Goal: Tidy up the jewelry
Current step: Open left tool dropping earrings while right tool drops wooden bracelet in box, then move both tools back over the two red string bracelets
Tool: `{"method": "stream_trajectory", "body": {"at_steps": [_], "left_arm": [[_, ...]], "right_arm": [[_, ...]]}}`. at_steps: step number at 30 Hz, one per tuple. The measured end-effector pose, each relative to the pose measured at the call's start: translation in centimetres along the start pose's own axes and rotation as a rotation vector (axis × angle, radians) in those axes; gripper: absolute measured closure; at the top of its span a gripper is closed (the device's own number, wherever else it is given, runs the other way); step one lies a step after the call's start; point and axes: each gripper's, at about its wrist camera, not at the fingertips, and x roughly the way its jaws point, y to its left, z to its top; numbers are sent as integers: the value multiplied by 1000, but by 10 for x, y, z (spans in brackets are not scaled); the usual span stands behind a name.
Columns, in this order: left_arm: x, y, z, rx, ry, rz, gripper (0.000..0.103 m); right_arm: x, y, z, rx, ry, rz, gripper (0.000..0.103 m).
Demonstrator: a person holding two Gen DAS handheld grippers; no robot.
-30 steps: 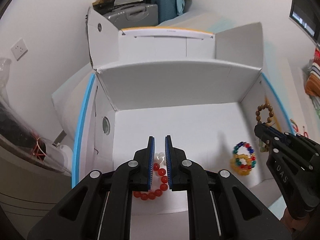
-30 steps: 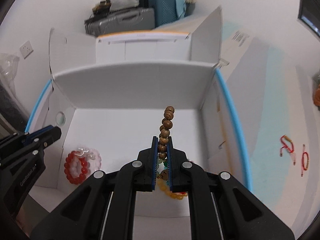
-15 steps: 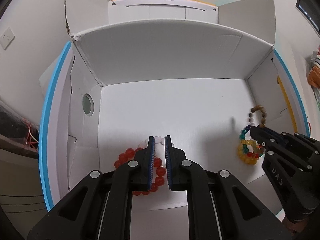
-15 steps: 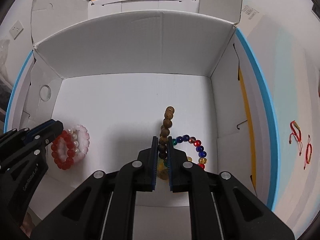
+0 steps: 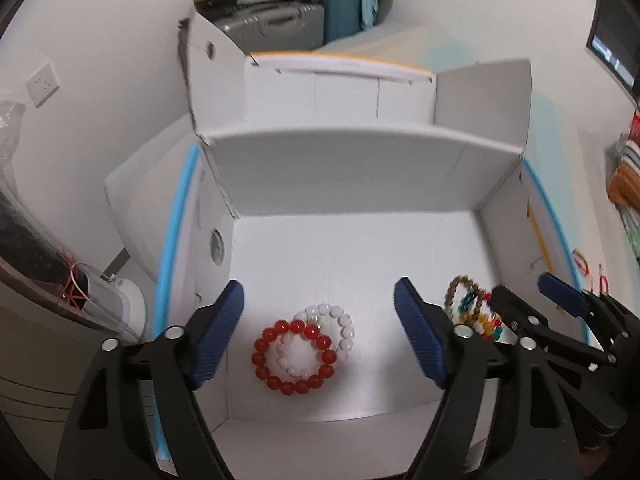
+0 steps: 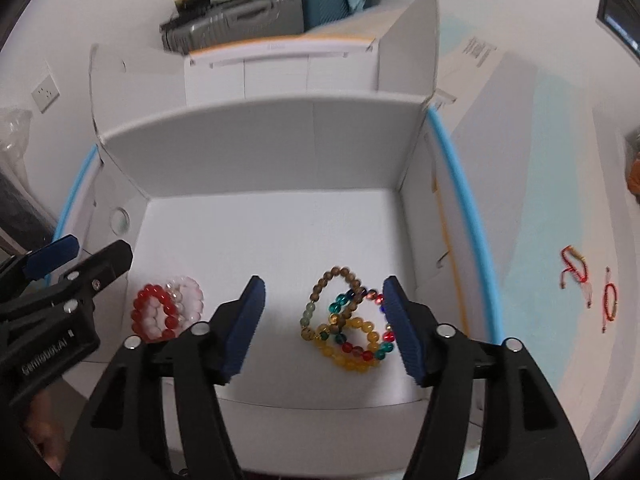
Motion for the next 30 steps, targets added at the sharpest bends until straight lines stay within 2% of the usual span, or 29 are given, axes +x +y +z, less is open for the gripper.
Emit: {"method": "stream_trajectory", "body": {"at_steps": [1, 6, 16, 24, 30], "left_arm": [[-5, 0, 2, 1, -11, 0, 21], [-24, -8, 10, 25, -70, 14, 9], [-52, -39, 9, 67, -133, -3, 6], [-58, -84, 7, 115, -148, -47, 6], [-58, -137, 4, 182, -154, -92, 6]], "right_arm": [[-6, -1, 1, -1, -14, -2, 34], [-33, -4, 2, 5, -77, -14, 28], [-77, -46, 5, 59, -179, -65, 10], [-101, -95, -4, 113, -220, -112, 8], [-110, -147, -19, 181, -231, -150, 8]]}}
